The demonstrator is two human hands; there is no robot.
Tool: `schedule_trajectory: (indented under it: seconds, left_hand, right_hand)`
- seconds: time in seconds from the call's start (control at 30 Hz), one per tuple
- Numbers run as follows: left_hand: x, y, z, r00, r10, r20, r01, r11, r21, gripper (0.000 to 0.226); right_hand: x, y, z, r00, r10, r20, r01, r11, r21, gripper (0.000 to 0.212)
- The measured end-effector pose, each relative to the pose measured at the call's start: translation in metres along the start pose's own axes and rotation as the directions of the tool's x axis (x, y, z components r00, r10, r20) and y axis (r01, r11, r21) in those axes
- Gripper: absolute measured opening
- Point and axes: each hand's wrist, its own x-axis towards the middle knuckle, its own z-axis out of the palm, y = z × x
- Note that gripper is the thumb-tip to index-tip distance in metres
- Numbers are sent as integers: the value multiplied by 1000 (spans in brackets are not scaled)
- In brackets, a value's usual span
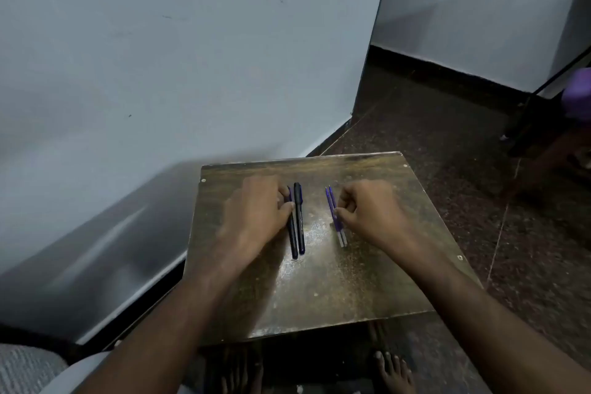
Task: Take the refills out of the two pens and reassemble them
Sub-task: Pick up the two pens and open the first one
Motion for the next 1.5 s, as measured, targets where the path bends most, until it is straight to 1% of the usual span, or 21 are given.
schedule_trajectory:
  seconds: [0.07, 0.2, 0.3, 0.43, 0.63, 0.7, 0.73, 0.77, 0.83, 0.9, 0.97, 1.03, 1.1, 1.13, 1.17, 1.2, 1.23, 1.27, 1.33, 1.37, 1.5]
  left_hand:
    - [6, 8, 3, 999, -4, -44, 8, 996, 88, 17]
    - [10, 24, 14, 995, -31, -99, 56, 965, 256, 40]
    - [11, 29, 19, 991, -20, -133, 62, 947, 316, 42]
    - [17, 31, 25, 994, -45, -96, 75, 937, 341, 53]
    - [19, 37, 26, 994, -63, -91, 90, 940, 328, 44]
    - [18, 35, 21, 992, -71, -101, 98, 952, 289, 44]
    - [19, 33, 17, 992, -78, -100, 100, 967, 234, 46]
    - [19, 30, 13, 992, -78, -98, 93, 983, 158, 48]
    - [19, 28, 5, 992, -61, -112, 60, 998, -8, 46]
    - [14, 29, 3, 992, -15, -126, -1, 993, -119, 41]
    - [9, 31, 6, 995, 64, -82, -76, 984, -158, 36]
    - [8, 28, 8, 989, 147, 5, -144, 975, -167, 31]
    - [12, 17, 2, 984, 162, 68, -146, 970, -197, 24]
    - [15, 9, -2, 991, 124, 55, -112, 975, -190, 26]
    - [16, 0, -6, 998, 66, 15, -63, 987, -146, 33]
    - [17, -10, -7, 1000, 9, -23, -11, 997, -73, 41]
    - [18, -17, -8, 999, -38, -23, 38, 999, -7, 47]
    - [17, -22, -7, 997, -78, 23, 77, 997, 30, 50]
    - [16, -20, -2, 978, -136, 157, 138, 990, -3, 48]
    - [17, -17, 2, 971, -147, 187, 153, 988, -20, 44]
    - [25, 4, 11, 979, -140, 145, 142, 990, -6, 34]
  right_hand:
    - [2, -3, -1, 1000, -11, 9, 11, 1000, 9, 19]
    - [5, -11, -3, 999, -42, -3, 42, 999, -19, 20]
    - [4, -14, -6, 1000, -31, -3, 31, 999, -23, 20]
    - [3, -15, -6, 1000, -27, -14, 27, 1000, -7, 21]
    - [1, -9, -9, 1000, 20, 19, -20, 1000, -20, 21]
    - [-1, -8, -12, 997, 54, 46, -58, 996, 74, 20]
    - [-2, -8, -13, 994, 90, 69, -102, 978, 184, 20]
    - [-4, -9, -15, 985, 135, 107, -164, 927, 337, 21]
    - [-6, -14, -16, 958, 186, 217, -283, 726, 626, 29]
    - [-7, -23, -16, 940, 157, 302, -338, 526, 780, 39]
    - [-10, -32, -13, 924, 113, 366, -380, 384, 841, 38]
    - [-12, -39, -11, 910, 117, 398, -413, 326, 850, 31]
    - [-12, -41, -10, 900, 145, 412, -436, 292, 851, 30]
    - [-12, -40, -11, 896, 158, 414, -443, 298, 845, 30]
    - [-12, -38, -12, 898, 172, 406, -441, 339, 831, 29]
    - [-11, -36, -13, 903, 185, 388, -430, 408, 805, 28]
    - [-11, -34, -14, 910, 196, 367, -415, 475, 776, 28]
    - [-10, -32, -15, 915, 204, 347, -402, 518, 755, 27]
    - [-9, -29, -16, 920, 212, 331, -393, 537, 747, 28]
    - [-8, -27, -16, 921, 211, 328, -390, 535, 749, 28]
    - [-8, -23, -16, 921, 211, 328, -390, 525, 756, 25]
